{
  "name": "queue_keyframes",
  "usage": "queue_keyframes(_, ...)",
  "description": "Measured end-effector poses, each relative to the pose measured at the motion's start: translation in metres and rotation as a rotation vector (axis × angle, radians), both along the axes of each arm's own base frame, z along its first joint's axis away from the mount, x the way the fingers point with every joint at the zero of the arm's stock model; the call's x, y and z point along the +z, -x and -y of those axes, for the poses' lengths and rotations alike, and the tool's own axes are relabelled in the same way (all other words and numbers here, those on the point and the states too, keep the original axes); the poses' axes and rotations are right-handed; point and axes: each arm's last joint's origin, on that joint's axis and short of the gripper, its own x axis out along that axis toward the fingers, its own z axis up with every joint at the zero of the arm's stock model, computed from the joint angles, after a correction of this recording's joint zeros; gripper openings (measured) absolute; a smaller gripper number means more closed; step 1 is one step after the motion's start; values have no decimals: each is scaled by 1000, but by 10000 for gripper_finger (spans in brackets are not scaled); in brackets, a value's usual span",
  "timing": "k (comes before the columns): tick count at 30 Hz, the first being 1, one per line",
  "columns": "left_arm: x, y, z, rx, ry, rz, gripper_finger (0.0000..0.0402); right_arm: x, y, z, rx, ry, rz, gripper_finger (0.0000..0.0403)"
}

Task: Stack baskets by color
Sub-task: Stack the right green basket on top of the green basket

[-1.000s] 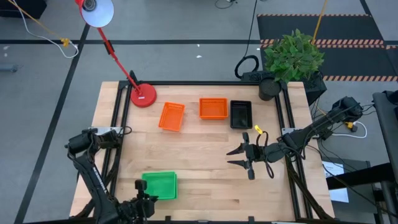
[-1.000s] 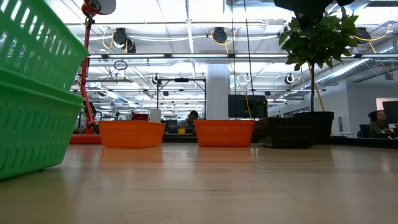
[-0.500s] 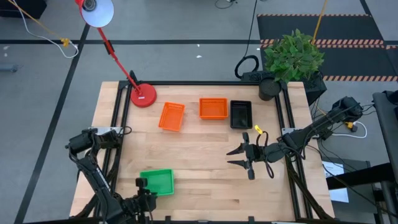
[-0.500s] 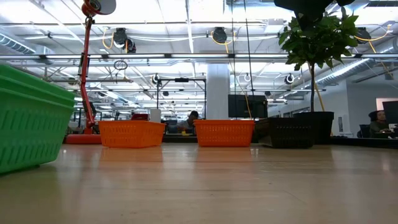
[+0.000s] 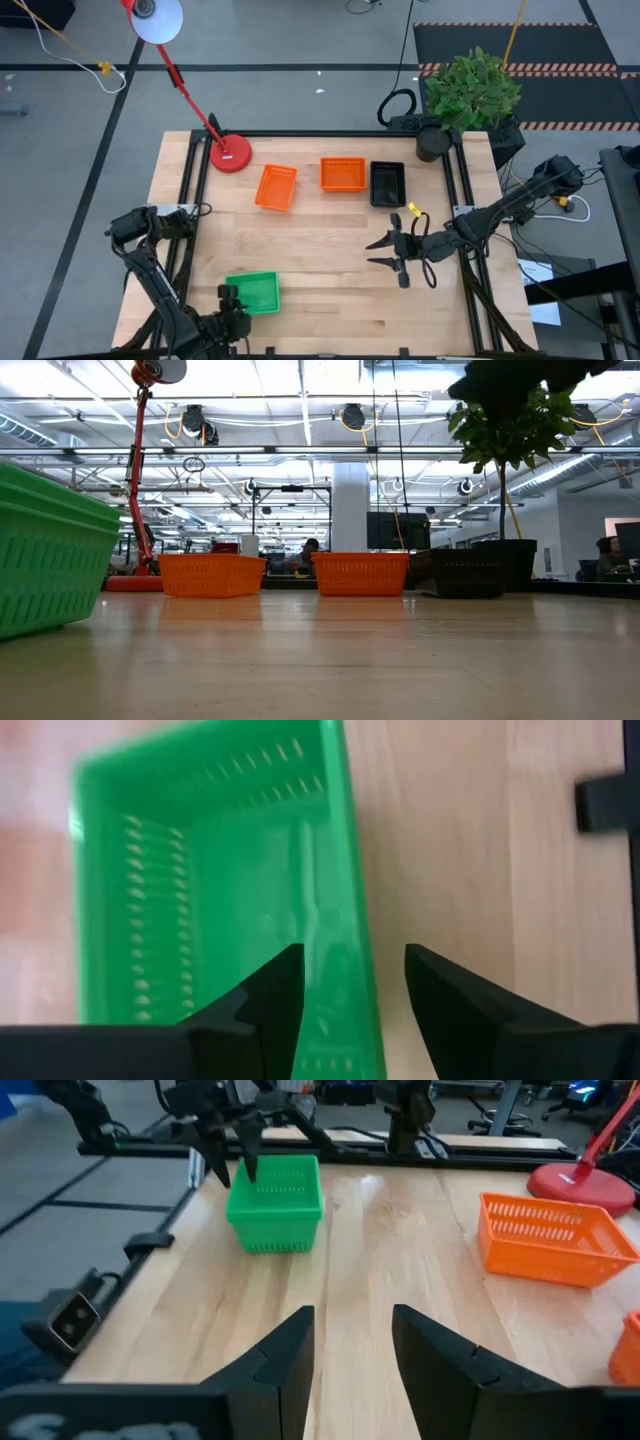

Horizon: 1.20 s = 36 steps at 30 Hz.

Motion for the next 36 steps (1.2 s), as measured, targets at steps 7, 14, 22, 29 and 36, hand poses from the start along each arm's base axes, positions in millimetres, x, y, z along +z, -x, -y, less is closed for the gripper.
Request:
queue_keyframes(7,-1,1,2,-79,27,-90,149,-16,1,10,-30,29,-13,130)
queue_keyframes(14,0,1,2,-167,-8,-110,86,-17,1,12,-35,27,-10,130)
queue_keyframes(22,4,1,1,-272,-36,-129,51,-16,1,12,-36,27,-8,130)
queue_keyframes(29,4,0,0,-158,16,-114,45,-12,-1,11,-37,4,35,130)
queue_keyframes(36,4,0,3,-74,87,-103,44,-12,-1,11,-37,3,37,130)
